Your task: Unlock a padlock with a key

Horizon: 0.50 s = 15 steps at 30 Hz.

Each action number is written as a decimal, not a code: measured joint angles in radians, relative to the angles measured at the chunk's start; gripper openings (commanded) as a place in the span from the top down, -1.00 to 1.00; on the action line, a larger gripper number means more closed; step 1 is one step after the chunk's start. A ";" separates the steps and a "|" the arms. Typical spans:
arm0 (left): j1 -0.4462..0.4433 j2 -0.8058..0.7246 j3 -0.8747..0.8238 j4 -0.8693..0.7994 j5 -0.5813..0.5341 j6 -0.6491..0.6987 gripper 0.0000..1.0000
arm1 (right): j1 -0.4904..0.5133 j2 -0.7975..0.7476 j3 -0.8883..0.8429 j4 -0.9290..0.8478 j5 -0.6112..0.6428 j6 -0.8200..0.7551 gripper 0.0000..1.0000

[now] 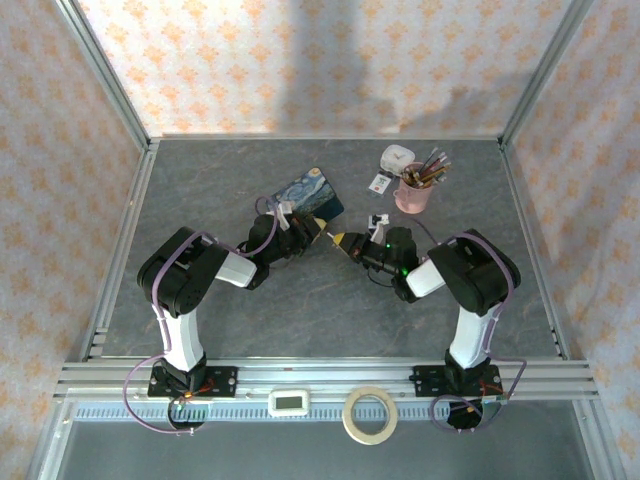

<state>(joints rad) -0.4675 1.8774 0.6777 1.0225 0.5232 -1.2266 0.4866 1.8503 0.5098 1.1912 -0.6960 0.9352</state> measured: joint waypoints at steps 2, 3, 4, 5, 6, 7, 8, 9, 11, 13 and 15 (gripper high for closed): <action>-0.002 0.000 0.000 0.000 -0.001 0.000 1.00 | 0.000 0.000 -0.002 0.001 -0.001 0.000 1.00; -0.002 0.000 0.000 0.000 -0.001 0.000 1.00 | 0.000 0.000 -0.003 0.003 -0.003 0.000 1.00; -0.003 0.000 0.000 0.000 0.000 0.000 1.00 | 0.000 0.000 -0.003 0.004 -0.003 0.001 1.00; -0.003 0.000 0.000 0.000 -0.002 0.000 1.00 | 0.000 0.000 -0.003 0.006 -0.003 0.005 1.00; -0.003 0.000 0.000 0.000 -0.002 0.000 1.00 | 0.000 0.000 -0.003 0.006 -0.004 0.006 1.00; -0.004 0.000 0.000 0.000 -0.003 0.000 1.00 | 0.000 0.000 -0.003 0.007 -0.004 0.008 1.00; -0.004 0.000 0.000 0.000 -0.003 0.000 1.00 | 0.000 0.000 -0.003 0.008 -0.005 0.012 1.00; -0.004 -0.002 0.000 0.000 -0.003 0.000 1.00 | 0.000 0.000 -0.003 0.012 -0.007 0.015 1.00; -0.004 -0.006 0.000 0.000 -0.004 -0.004 1.00 | 0.000 0.002 -0.003 0.022 -0.008 0.020 1.00; -0.008 -0.011 0.000 0.000 -0.006 -0.005 1.00 | 0.000 0.006 -0.003 0.035 -0.011 0.026 1.00; -0.014 -0.011 0.000 0.000 -0.012 -0.007 1.00 | -0.002 0.010 -0.003 0.040 -0.018 0.032 1.00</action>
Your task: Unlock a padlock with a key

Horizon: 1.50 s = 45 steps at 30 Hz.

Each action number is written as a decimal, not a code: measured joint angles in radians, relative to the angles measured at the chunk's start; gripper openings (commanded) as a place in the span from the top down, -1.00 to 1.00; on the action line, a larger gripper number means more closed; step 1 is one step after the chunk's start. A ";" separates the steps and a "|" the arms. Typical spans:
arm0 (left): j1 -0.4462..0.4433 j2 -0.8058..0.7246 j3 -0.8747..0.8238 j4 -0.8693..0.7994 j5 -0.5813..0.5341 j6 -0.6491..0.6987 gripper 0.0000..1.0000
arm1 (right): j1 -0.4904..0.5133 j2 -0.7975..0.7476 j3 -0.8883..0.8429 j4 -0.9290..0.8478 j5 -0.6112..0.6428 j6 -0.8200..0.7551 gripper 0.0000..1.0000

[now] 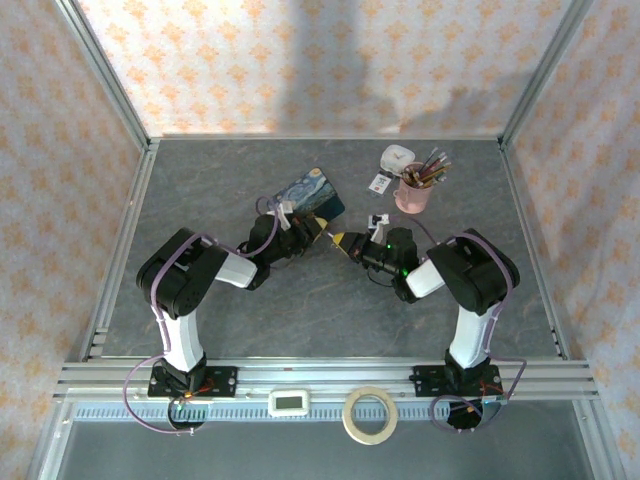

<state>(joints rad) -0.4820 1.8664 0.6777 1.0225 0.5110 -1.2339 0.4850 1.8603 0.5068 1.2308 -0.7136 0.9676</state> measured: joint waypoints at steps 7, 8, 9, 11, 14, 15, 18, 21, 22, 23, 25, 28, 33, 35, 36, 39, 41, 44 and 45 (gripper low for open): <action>-0.002 0.000 -0.019 0.046 -0.007 -0.034 1.00 | -0.002 0.014 0.003 0.027 -0.018 0.009 1.00; -0.002 0.000 -0.023 0.052 -0.010 -0.039 1.00 | -0.002 0.014 0.005 0.027 -0.021 0.009 1.00; -0.002 0.000 -0.026 0.058 -0.013 -0.042 1.00 | -0.002 0.016 0.008 0.026 -0.025 0.009 1.00; -0.002 -0.003 -0.032 0.064 -0.023 -0.046 1.00 | -0.002 0.020 0.019 0.017 -0.031 0.012 1.00; -0.001 -0.011 -0.038 0.066 -0.036 -0.053 1.00 | -0.005 0.027 0.035 0.014 -0.044 0.017 1.00; -0.002 -0.013 -0.039 0.068 -0.039 -0.053 1.00 | -0.008 0.028 0.037 0.013 -0.048 0.017 1.00; -0.002 -0.016 -0.046 0.074 -0.040 -0.060 1.00 | -0.017 0.034 0.047 0.010 -0.074 0.014 1.00; -0.001 -0.023 -0.056 0.087 -0.045 -0.073 1.00 | -0.028 0.046 0.063 0.011 -0.113 -0.014 1.00; 0.000 -0.026 -0.060 0.093 -0.047 -0.079 1.00 | -0.031 0.051 0.071 0.011 -0.128 -0.027 1.00; 0.002 -0.028 -0.064 0.097 -0.051 -0.080 1.00 | -0.032 0.054 0.079 0.011 -0.140 -0.037 1.00; 0.004 -0.032 -0.066 0.103 -0.053 -0.088 1.00 | -0.035 0.060 0.089 0.013 -0.153 -0.048 1.00; 0.004 -0.041 -0.073 0.109 -0.060 -0.100 1.00 | -0.035 0.063 0.093 0.024 -0.160 -0.052 1.00; 0.004 -0.043 -0.074 0.113 -0.060 -0.105 1.00 | -0.035 0.064 0.095 0.023 -0.161 -0.076 1.00; 0.004 -0.043 -0.074 0.112 -0.065 -0.104 1.00 | -0.037 0.064 0.107 0.004 -0.164 -0.099 1.00; 0.004 -0.044 -0.074 0.111 -0.069 -0.104 1.00 | -0.038 0.065 0.113 -0.004 -0.167 -0.105 1.00; 0.006 -0.055 -0.074 0.101 -0.087 -0.100 1.00 | -0.040 0.071 0.140 -0.028 -0.176 -0.080 1.00; 0.007 -0.067 -0.077 0.097 -0.101 -0.100 1.00 | -0.041 0.075 0.151 -0.024 -0.185 -0.010 1.00; 0.007 -0.074 -0.083 0.097 -0.105 -0.097 1.00 | -0.039 0.074 0.151 -0.017 -0.186 0.080 1.00; 0.007 -0.074 -0.084 0.097 -0.106 -0.097 1.00 | -0.037 0.074 0.151 -0.018 -0.184 0.111 1.00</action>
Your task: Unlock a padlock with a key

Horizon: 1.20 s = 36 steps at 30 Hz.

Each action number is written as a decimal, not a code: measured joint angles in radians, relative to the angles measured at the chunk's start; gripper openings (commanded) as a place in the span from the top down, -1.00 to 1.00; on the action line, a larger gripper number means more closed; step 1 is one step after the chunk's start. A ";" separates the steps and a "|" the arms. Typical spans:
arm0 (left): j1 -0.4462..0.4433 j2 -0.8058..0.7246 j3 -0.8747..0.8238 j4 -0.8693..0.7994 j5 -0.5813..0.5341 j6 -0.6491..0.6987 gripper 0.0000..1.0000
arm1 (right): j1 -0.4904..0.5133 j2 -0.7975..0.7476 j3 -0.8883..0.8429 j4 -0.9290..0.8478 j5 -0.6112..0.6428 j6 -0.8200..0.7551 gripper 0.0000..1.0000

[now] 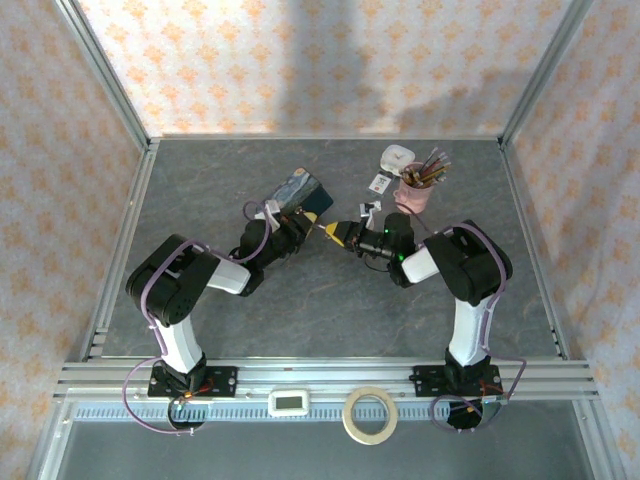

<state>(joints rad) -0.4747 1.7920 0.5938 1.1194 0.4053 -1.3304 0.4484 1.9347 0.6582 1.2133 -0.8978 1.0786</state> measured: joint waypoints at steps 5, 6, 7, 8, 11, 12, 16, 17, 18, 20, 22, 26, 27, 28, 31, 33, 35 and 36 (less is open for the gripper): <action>0.000 0.000 0.000 -0.002 0.000 0.004 1.00 | 0.014 -0.004 -0.023 0.020 0.026 0.127 1.00; 0.000 0.000 0.000 -0.002 0.003 0.007 1.00 | 0.016 -0.006 -0.031 0.030 0.033 0.151 1.00; -0.001 0.000 0.000 -0.004 0.005 0.012 1.00 | 0.018 -0.008 -0.038 0.038 0.038 0.173 1.00; -0.002 0.000 0.000 -0.007 0.008 0.016 1.00 | 0.020 -0.008 -0.044 0.045 0.042 0.192 1.00; -0.004 0.000 0.000 -0.013 0.031 0.026 1.00 | 0.025 -0.008 -0.053 0.065 0.048 0.237 1.00; -0.016 0.000 0.000 -0.016 0.046 0.029 1.00 | 0.031 -0.009 -0.053 0.073 0.048 0.239 1.00; -0.022 0.000 -0.001 -0.018 0.056 0.049 1.00 | 0.031 -0.019 -0.055 0.063 0.041 0.180 1.00; -0.022 0.000 0.000 -0.022 0.059 0.056 1.00 | 0.031 -0.024 -0.055 0.049 0.040 0.153 1.00; -0.022 -0.002 0.000 -0.029 0.062 0.065 1.00 | 0.031 -0.033 -0.054 0.025 0.038 0.119 1.00; -0.022 -0.006 0.000 -0.044 0.069 0.079 1.00 | 0.031 -0.049 -0.051 -0.021 0.033 0.050 1.00; -0.021 -0.013 0.000 -0.064 0.072 0.096 1.00 | 0.031 -0.065 -0.038 -0.080 0.026 -0.021 1.00; -0.015 -0.023 0.000 -0.080 0.079 0.113 1.00 | 0.031 -0.098 -0.014 -0.187 0.026 -0.119 1.00; -0.015 -0.024 0.000 -0.080 0.080 0.116 1.00 | 0.031 -0.106 -0.012 -0.204 0.028 -0.128 1.00; -0.014 -0.024 0.001 -0.081 0.082 0.118 1.00 | 0.031 -0.111 -0.012 -0.213 0.031 -0.129 1.00; -0.014 -0.025 0.001 -0.081 0.083 0.117 1.00 | 0.035 -0.112 -0.016 -0.202 0.043 -0.092 1.00; -0.014 -0.025 0.001 -0.079 0.085 0.117 1.00 | 0.039 -0.110 -0.032 -0.165 0.060 -0.045 1.00; -0.014 -0.025 0.001 -0.075 0.090 0.117 1.00 | 0.045 -0.105 -0.051 -0.122 0.079 0.003 1.00; -0.014 -0.025 0.001 -0.072 0.092 0.116 1.00 | 0.048 -0.103 -0.057 -0.105 0.087 0.029 1.00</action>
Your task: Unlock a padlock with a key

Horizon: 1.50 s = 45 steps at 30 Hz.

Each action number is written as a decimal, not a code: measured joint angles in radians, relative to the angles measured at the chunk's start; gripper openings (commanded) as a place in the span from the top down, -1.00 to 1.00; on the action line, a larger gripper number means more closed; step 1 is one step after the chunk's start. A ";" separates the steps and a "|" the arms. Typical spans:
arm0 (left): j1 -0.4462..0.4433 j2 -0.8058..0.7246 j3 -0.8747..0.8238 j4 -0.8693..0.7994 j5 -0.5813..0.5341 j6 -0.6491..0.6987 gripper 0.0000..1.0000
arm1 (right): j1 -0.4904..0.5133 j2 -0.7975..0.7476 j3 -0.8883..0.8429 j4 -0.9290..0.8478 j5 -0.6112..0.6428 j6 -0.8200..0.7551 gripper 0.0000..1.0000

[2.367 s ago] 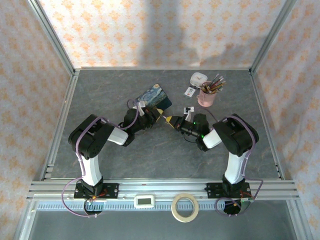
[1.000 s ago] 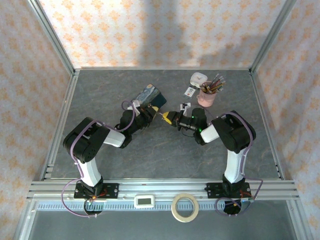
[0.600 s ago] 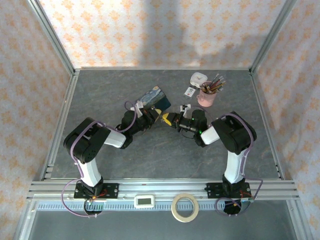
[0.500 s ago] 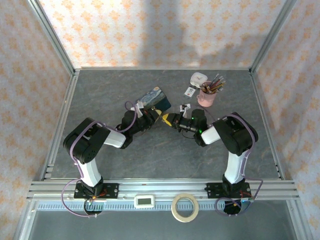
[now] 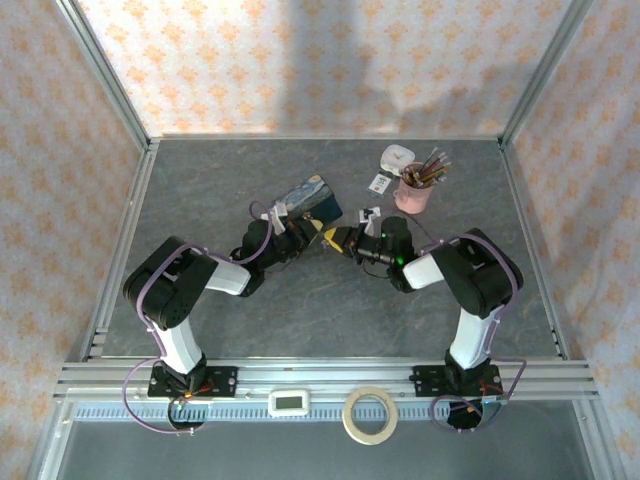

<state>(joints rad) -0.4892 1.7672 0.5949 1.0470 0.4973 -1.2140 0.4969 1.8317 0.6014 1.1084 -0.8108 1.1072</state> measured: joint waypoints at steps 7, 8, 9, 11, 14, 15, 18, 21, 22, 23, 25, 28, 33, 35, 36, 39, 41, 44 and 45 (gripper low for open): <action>0.001 0.005 -0.019 0.112 0.000 0.012 1.00 | 0.003 0.014 -0.011 0.124 0.006 0.245 1.00; 0.001 0.011 -0.025 0.147 0.000 0.013 1.00 | 0.002 0.021 -0.013 0.154 0.002 0.295 1.00; 0.003 0.021 -0.029 0.184 0.001 0.011 1.00 | 0.002 0.029 -0.013 0.184 -0.002 0.340 1.00; 0.007 0.057 -0.037 0.274 0.006 -0.007 1.00 | 0.002 0.045 -0.011 0.228 -0.008 0.402 1.00; 0.014 0.119 -0.047 0.396 0.008 -0.061 1.00 | -0.002 0.055 0.004 0.229 -0.021 0.421 1.00; 0.014 0.135 -0.048 0.423 0.008 -0.076 1.00 | -0.002 0.055 0.008 0.220 -0.023 0.410 1.00; 0.014 0.151 -0.059 0.449 0.000 -0.106 1.00 | -0.003 0.055 0.014 0.189 -0.027 0.354 1.00; 0.014 0.150 -0.067 0.449 -0.002 -0.113 1.00 | 0.000 0.053 0.014 0.167 -0.027 0.282 1.00; 0.014 0.147 -0.067 0.442 -0.003 -0.113 1.00 | 0.000 0.051 0.014 0.162 -0.027 0.261 1.00; 0.014 0.140 -0.067 0.428 -0.004 -0.110 1.00 | 0.000 0.050 0.014 0.154 -0.026 0.237 1.00; 0.014 0.119 -0.067 0.388 -0.008 -0.100 1.00 | 0.002 0.048 0.014 0.143 -0.019 0.188 0.99; 0.013 0.090 -0.067 0.323 -0.016 -0.093 1.00 | 0.005 0.048 0.014 0.133 -0.009 0.129 0.79; -0.004 0.055 -0.074 0.257 -0.045 -0.087 1.00 | 0.011 0.051 0.013 0.126 0.008 0.080 0.31; -0.005 0.045 -0.074 0.247 -0.054 -0.088 1.00 | 0.011 0.057 0.010 0.127 0.011 0.074 0.21; -0.008 0.042 -0.074 0.241 -0.057 -0.088 1.00 | 0.011 0.057 0.007 0.127 0.012 0.071 0.17; -0.013 0.041 -0.074 0.227 -0.061 -0.095 1.00 | 0.011 0.057 -0.007 0.127 0.019 0.066 0.14; -0.017 0.041 -0.074 0.219 -0.061 -0.095 1.00 | 0.011 0.057 -0.018 0.128 0.022 0.065 0.14; -0.023 0.041 -0.074 0.211 -0.060 -0.095 1.00 | 0.011 0.056 -0.037 0.140 0.027 0.065 0.12; -0.026 0.041 -0.074 0.208 -0.060 -0.095 1.00 | 0.011 0.055 -0.044 0.146 0.030 0.064 0.10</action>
<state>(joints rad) -0.5148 1.8084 0.5205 1.2545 0.4370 -1.3090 0.5083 1.8866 0.5575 1.2541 -0.7811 1.1717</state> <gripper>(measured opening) 0.060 0.438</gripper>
